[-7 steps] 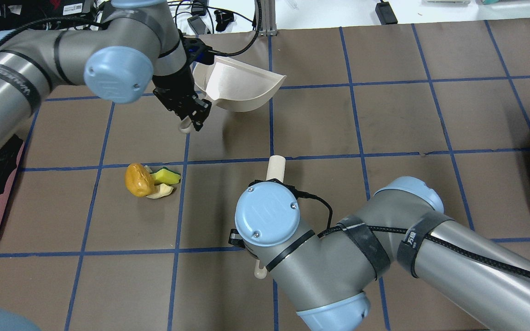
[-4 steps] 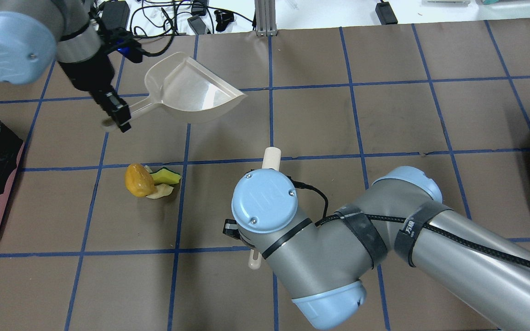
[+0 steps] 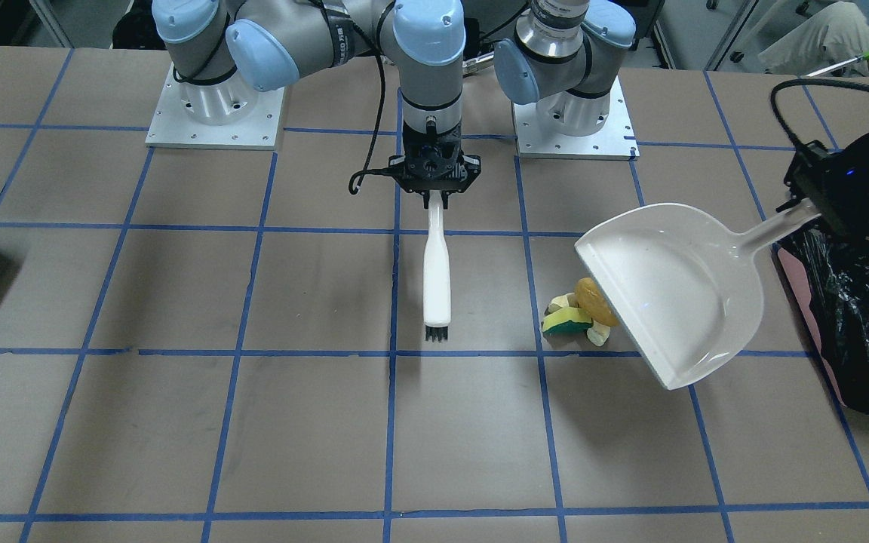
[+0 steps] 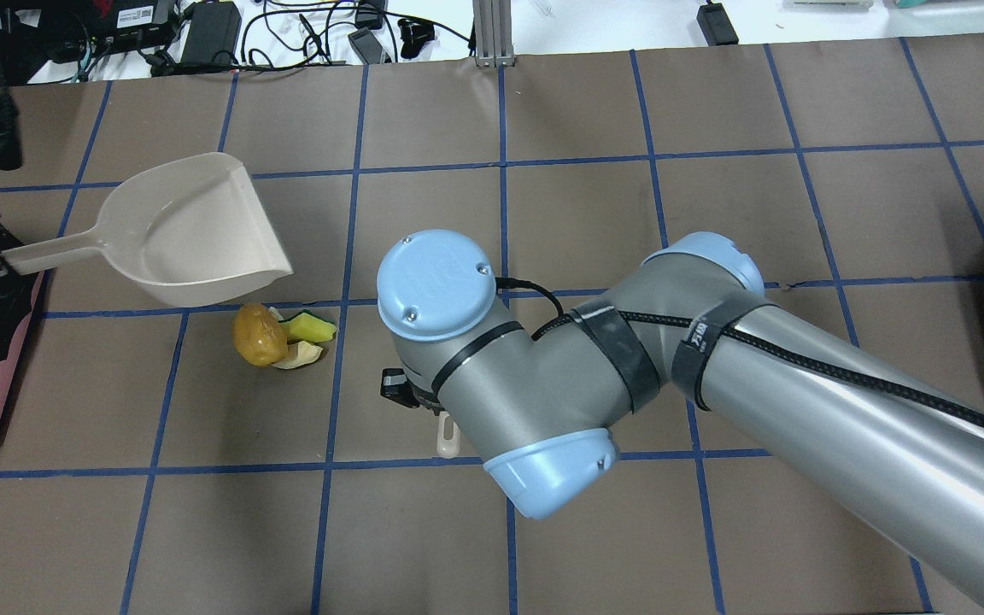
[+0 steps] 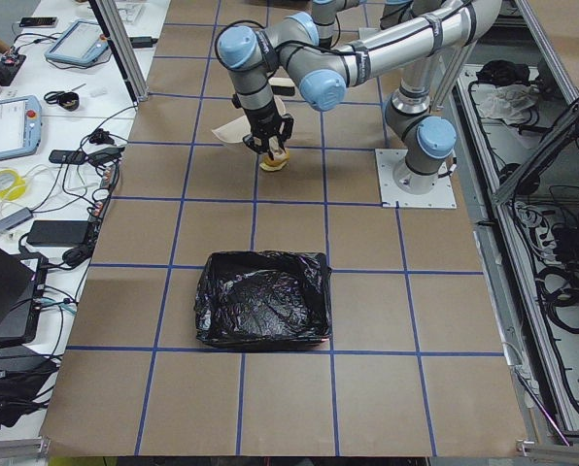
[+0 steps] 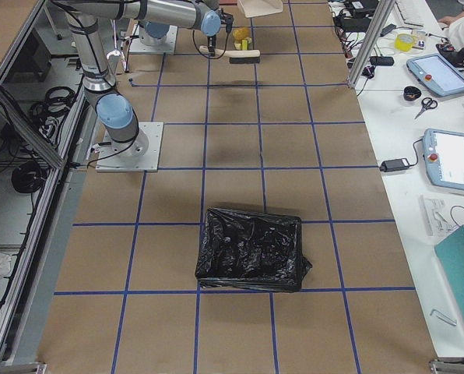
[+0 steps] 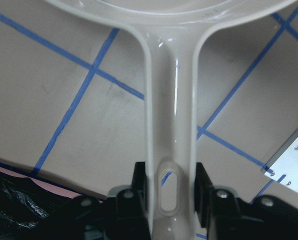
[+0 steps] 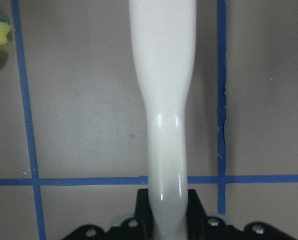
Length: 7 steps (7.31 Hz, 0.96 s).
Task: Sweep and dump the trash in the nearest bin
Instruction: 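Place the dustpan beside the trash with the left gripper while the right brings the brush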
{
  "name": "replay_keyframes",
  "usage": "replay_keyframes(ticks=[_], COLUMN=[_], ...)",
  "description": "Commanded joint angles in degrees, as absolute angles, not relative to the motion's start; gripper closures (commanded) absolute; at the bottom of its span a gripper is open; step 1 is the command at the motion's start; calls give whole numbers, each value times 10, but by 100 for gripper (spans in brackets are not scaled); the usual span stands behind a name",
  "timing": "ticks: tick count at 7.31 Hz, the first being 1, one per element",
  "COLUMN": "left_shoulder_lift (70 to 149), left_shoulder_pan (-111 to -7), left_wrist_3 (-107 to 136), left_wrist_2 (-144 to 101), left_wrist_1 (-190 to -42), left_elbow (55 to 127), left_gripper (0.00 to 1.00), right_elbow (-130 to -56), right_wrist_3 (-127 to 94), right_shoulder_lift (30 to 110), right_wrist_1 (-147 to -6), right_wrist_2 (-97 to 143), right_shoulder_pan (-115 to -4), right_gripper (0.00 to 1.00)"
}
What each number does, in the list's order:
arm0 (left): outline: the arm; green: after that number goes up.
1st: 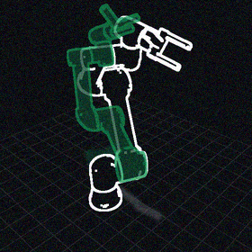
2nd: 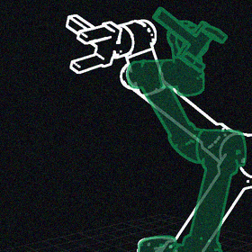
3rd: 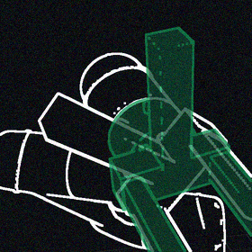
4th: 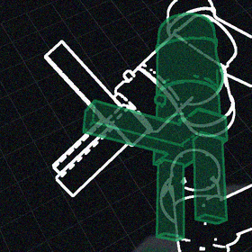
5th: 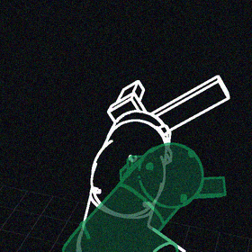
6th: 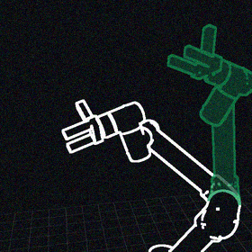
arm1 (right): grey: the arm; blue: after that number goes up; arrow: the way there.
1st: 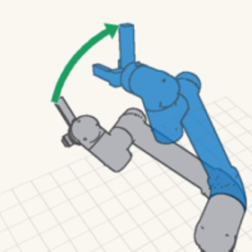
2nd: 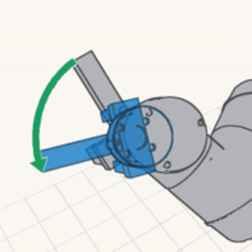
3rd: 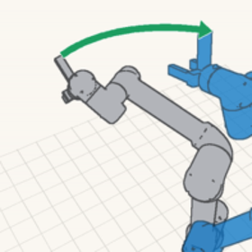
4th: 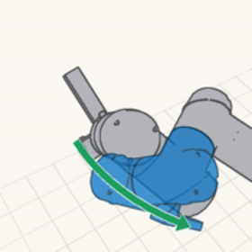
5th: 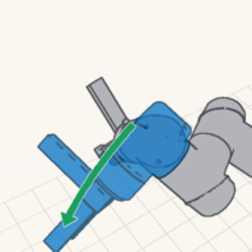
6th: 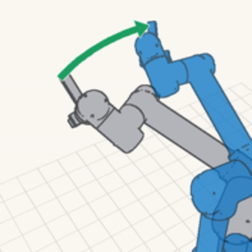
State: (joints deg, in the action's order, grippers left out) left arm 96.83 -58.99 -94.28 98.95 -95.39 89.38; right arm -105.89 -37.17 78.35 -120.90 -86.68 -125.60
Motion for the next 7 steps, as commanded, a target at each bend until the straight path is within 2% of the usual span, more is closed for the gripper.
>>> replay_keyframes(ticks=[1, 5, 7], left_shoulder_lift=[990, 1026, 1042], left_shoulder_pan=[-485, -484, -485], left_wrist_3=[-1100, -1178, -1249], left_wrist_2=[988, 998, 996], left_wrist_1=[-870, -624, -605], left_elbow=[933, 1039, 1045], left_gripper=[100, 100, 100], right_elbow=[-990, -886, -850], right_wrist_3=[-347, -349, -366], right_shoulder_lift=[713, 623, 586], right_wrist_1=[-1204, -1204, -1205], right_wrist_2=[-862, -836, -842], right_shoulder_pan=[-1262, -1277, -1300], right_gripper=[100, 100, 100])
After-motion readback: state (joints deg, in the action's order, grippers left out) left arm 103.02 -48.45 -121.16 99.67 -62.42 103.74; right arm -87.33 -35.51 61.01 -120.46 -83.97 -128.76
